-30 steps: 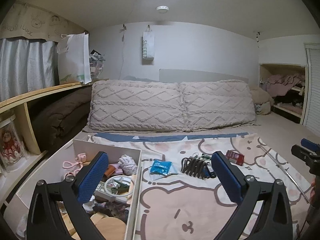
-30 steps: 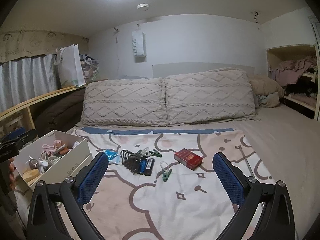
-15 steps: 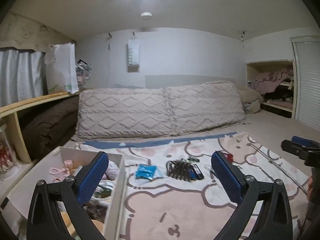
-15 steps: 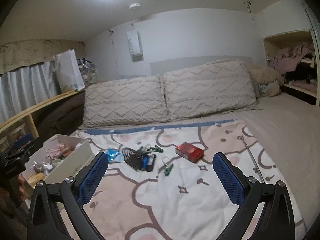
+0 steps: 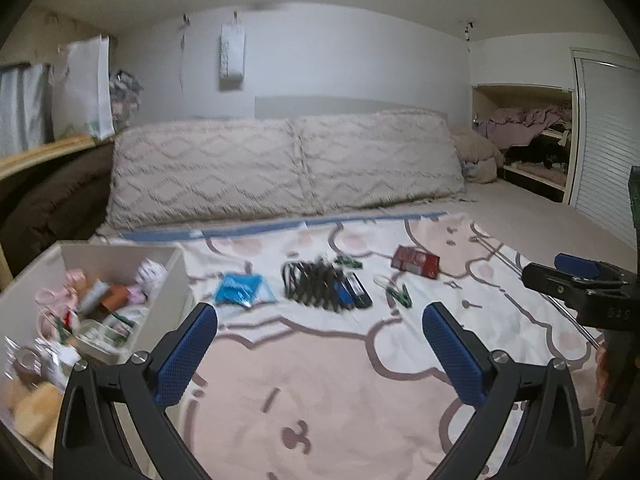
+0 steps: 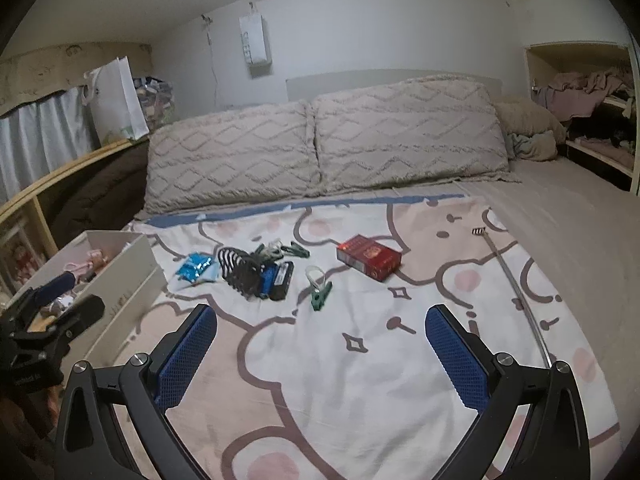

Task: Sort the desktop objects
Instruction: 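Move the right tool down onto the red cigarette pack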

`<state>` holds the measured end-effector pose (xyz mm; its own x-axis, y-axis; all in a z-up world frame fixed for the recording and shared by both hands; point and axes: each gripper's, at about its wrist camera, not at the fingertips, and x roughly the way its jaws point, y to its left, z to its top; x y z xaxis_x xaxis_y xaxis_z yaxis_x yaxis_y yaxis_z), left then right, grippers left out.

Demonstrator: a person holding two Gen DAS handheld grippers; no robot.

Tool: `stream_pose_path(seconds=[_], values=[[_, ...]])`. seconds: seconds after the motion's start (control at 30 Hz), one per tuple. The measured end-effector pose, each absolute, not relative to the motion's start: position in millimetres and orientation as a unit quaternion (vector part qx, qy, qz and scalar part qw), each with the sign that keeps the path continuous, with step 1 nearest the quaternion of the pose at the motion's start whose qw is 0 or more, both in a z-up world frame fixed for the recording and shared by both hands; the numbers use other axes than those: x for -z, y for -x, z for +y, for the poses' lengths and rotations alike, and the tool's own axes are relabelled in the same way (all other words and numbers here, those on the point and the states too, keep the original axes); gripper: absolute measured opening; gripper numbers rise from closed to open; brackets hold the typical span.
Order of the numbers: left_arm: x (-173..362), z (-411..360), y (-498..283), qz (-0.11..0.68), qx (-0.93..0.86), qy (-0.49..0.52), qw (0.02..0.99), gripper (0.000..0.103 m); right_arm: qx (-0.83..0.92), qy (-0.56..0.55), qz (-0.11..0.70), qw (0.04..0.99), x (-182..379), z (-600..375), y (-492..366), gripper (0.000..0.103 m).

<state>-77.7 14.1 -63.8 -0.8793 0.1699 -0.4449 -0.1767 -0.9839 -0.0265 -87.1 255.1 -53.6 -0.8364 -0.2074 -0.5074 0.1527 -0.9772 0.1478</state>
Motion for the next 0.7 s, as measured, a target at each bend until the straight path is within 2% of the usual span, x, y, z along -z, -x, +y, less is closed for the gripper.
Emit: stream_pose_path(seconds=[0.33, 0.4, 0.47, 0.6, 0.67, 0.7], values=[[107, 25, 99, -0.012, -0.949, 0.300, 0.102, 0.103, 0.948, -0.292, -0.059, 0.114, 79, 256, 111, 0.103], [114, 25, 103, -0.017, -0.945, 0.311, 0.103, 0.103, 0.945, -0.298, -0.064, 0.119, 81, 257, 120, 0.100], [122, 24, 106, -0.021, -0.941, 0.322, 0.101, 0.103, 0.942, -0.305, -0.068, 0.120, 82, 259, 132, 0.090], [136, 24, 115, -0.025, -0.934, 0.343, 0.095, 0.103, 0.940, -0.315, -0.071, 0.112, 86, 266, 160, 0.089], [143, 24, 119, -0.020, -0.932, 0.352, 0.090, 0.103, 0.940, -0.320, -0.066, 0.102, 89, 271, 180, 0.080], [146, 23, 120, -0.019, -0.931, 0.355, 0.089, 0.103, 0.939, -0.324, -0.068, 0.098, 91, 273, 189, 0.080]])
